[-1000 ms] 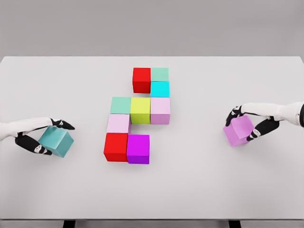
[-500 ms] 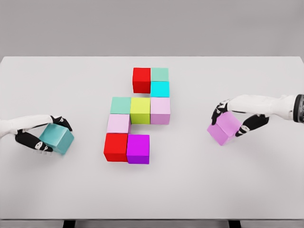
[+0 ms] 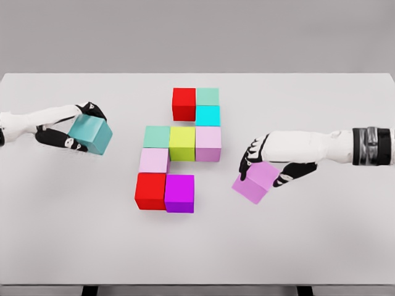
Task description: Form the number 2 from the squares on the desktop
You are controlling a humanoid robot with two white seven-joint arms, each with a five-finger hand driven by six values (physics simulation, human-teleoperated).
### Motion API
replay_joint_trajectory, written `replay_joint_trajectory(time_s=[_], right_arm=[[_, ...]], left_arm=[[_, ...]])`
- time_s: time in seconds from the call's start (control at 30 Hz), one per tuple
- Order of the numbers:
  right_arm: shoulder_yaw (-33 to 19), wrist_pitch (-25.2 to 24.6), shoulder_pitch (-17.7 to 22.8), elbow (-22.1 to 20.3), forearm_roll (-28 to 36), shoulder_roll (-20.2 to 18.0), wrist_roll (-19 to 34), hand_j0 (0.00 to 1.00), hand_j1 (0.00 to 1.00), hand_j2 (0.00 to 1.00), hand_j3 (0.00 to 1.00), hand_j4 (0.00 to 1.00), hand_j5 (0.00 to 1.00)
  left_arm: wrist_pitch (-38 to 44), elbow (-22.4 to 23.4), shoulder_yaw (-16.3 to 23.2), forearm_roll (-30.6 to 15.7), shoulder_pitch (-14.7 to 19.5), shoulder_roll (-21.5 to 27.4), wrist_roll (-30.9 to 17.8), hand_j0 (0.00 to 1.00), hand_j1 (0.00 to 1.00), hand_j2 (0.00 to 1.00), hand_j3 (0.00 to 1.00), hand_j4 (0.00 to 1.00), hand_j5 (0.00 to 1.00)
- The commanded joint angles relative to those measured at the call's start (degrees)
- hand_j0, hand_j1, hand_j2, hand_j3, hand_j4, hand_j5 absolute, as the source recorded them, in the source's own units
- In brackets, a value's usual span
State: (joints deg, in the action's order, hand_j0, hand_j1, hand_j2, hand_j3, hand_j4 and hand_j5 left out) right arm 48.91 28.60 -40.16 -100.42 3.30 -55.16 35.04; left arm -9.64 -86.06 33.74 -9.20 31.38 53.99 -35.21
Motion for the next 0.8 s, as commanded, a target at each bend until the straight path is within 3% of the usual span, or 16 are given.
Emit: replay_joint_trajectory(time_s=[0.0,0.2,0.4,0.43,0.47,0.5,0.57,0.63,0.67,0.77], right_arm=[[0.58,0.23,0.0,-0.04,-1.19,1.81,-0.04,0.61,0.61,0.61,0.61,0.61,0.61],[1.45,1.02,-0.79,-0.04,-3.39,3.66,-0.04,0.61,0.61,0.61,0.61,0.61,0.61],[4.62,0.15,-4.75,0.05,-5.23,7.44,-0.04,0.61,0.61,0.61,0.61,0.61,0.61],[4.71,0.14,-5.71,0.05,-5.23,7.62,-0.04,0.63,0.63,0.63,0.63,0.63,0.63],[4.18,0.23,-6.5,0.05,-5.23,7.0,-0.04,0.77,0.77,0.77,0.77,0.77,0.77],[3.57,0.93,-6.59,0.05,-5.23,6.12,-0.04,1.0,1.0,1.0,1.0,1.0,1.0],[2.51,1.46,-6.51,-0.04,-4.71,2.87,-0.04,1.0,1.0,1.0,1.0,1.0,1.0],[2.07,4.62,-5.54,-0.04,-4.53,-2.57,-0.04,1.0,1.0,1.0,1.0,1.0,1.0],[2.25,6.4,-4.66,-0.04,-4.79,-7.32,-0.04,1.0,1.0,1.0,1.0,1.0,1.0],[2.6,6.4,-2.99,-0.04,-4.88,-14.97,-0.04,1.0,1.0,1.0,1.0,1.0,1.0]], left_arm=[[2.26,2.47,0.1,0.14,0.26,-3.45,0.21,0.23,0.23,0.23,0.23,0.23,0.23],[4.9,9.24,0.19,2.16,5.01,-10.22,0.21,0.23,0.23,0.23,0.23,0.23,0.23],[7.45,18.2,0.8,5.59,10.37,-17.52,0.21,0.21,0.21,0.21,0.21,0.21,0.21],[7.45,19.87,0.8,6.03,10.81,-18.66,0.21,0.21,0.21,0.21,0.21,0.21,0.21],[7.53,21.28,0.89,7.08,11.34,-19.89,0.21,0.21,0.21,0.21,0.21,0.21,0.21],[7.53,22.69,0.8,8.75,11.86,-21.21,0.21,0.21,0.21,0.21,0.21,0.21,0.21],[7.45,24.88,0.8,10.34,13.01,-23.23,0.21,0.21,0.21,0.21,0.21,0.21,0.21],[7.53,26.29,0.8,11.39,13.45,-24.72,0.21,0.21,0.21,0.21,0.21,0.21,0.21],[7.62,27.52,0.8,11.57,13.97,-25.78,0.21,0.21,0.21,0.21,0.21,0.21,0.21],[12.54,27.88,0.8,11.75,14.24,-26.92,0.21,0.21,0.21,0.21,0.21,0.21,0.21]])
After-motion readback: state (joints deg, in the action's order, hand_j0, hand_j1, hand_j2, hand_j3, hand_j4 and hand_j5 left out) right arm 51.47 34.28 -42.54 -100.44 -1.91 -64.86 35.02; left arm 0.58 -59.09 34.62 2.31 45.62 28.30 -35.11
